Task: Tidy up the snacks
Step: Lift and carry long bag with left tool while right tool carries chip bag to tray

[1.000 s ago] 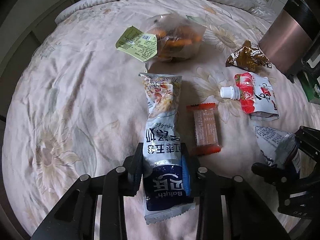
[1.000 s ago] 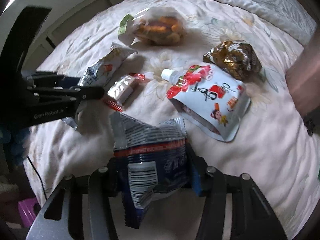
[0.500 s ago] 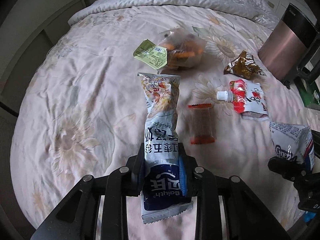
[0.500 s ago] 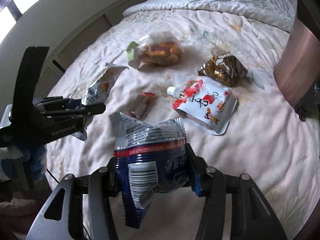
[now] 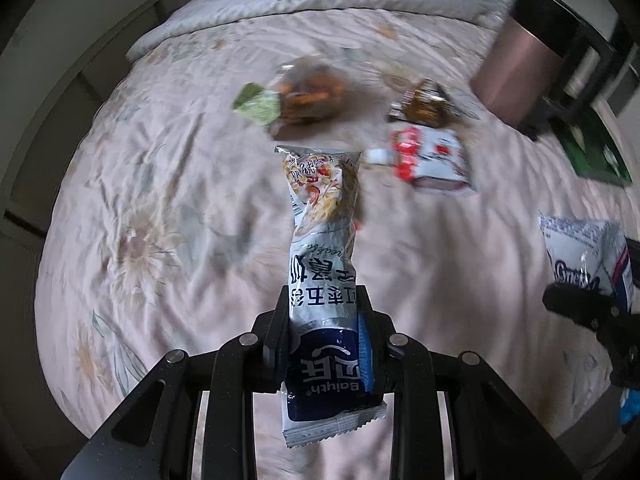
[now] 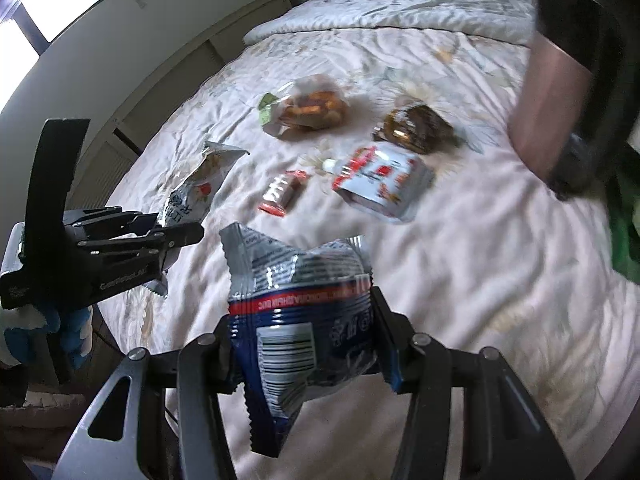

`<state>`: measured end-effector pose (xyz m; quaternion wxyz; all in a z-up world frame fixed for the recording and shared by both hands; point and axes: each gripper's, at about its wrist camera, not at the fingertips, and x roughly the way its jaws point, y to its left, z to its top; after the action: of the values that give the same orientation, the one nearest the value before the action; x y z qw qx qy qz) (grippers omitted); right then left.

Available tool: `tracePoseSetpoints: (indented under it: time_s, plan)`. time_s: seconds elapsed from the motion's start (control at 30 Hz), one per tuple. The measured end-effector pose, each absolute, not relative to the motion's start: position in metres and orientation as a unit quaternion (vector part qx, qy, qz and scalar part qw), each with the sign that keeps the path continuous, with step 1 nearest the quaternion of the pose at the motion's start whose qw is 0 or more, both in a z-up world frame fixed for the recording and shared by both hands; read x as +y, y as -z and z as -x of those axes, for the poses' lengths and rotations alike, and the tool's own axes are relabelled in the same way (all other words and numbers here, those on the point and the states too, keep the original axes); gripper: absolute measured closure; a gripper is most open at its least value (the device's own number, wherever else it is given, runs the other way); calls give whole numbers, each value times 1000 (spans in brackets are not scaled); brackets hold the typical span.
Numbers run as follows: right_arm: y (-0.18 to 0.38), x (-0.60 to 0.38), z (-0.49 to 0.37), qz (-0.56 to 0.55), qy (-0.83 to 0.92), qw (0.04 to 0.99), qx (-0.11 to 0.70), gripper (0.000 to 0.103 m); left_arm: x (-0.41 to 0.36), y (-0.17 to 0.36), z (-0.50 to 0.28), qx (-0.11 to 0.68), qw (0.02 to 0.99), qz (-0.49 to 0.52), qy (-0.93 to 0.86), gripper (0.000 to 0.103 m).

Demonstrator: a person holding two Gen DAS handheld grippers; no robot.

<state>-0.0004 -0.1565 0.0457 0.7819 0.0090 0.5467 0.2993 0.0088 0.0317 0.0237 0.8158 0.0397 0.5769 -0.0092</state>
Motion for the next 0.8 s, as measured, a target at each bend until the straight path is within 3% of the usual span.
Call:
tracePoseSetpoints:
  time_s: [0.8]
  plan:
    - [-41,-461,44,-73,-40,815,573,0,-252,-30,13,575,763,-145,259,79]
